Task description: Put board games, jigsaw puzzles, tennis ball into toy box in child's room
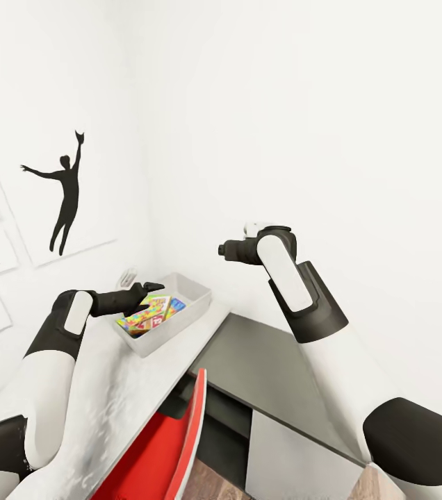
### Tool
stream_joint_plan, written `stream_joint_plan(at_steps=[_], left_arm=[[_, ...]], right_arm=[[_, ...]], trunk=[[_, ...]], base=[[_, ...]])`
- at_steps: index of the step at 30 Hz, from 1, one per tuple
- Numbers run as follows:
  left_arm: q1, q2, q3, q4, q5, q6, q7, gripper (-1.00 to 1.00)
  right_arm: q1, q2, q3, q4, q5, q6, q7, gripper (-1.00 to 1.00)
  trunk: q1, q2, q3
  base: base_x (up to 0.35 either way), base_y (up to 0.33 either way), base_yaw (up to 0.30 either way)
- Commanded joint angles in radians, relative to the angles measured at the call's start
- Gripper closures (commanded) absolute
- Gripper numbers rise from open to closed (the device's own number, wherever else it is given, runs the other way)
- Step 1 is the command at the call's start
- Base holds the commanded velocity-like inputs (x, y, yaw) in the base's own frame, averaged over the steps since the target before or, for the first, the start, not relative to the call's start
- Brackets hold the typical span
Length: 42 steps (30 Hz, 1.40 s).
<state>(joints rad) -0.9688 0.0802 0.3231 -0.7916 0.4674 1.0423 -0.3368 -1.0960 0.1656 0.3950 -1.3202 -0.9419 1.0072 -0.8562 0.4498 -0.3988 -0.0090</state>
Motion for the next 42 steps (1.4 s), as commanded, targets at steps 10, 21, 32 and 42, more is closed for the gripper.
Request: stream_joint_plan(at_steps=[10,21,32,42], left_arm=[[-0.001,0.0,0.003,0.0,-0.01,0.004,-0.01,-1.0],[-0.001,0.0,0.004,0.0,-0.01,0.004,-0.011,-1.0],[-0.001,0.001,0.004,0.0,-0.01,0.004,-0.011,-1.0],[-0.001,0.001,0.004,0.0,-0.01,0.004,-0.011,-1.0]], right_arm=[[-0.001,-0.001,0.001,-0.001,-0.008,0.002,-0.01,-1.0],[-0.001,-0.001,0.001,0.0,-0.008,0.001,-0.01,-1.0],[-0.001,-0.001,0.005,0.0,-0.008,0.001,-0.01,-1.0],[-0.001,-0.001,0.005,0.002,-0.008,0.001,-0.01,-1.0]], trunk=[[0.0,-0.001,0.006],[0.0,-0.001,0.018],[0.0,-0.001,0.031],[0.0,-0.001,0.044]], base=[[-0.181,0.013,-0.113],[-0.224,0.061,-0.148],[-0.144,0.023,-0.157],[-0.151,0.023,-0.174]])
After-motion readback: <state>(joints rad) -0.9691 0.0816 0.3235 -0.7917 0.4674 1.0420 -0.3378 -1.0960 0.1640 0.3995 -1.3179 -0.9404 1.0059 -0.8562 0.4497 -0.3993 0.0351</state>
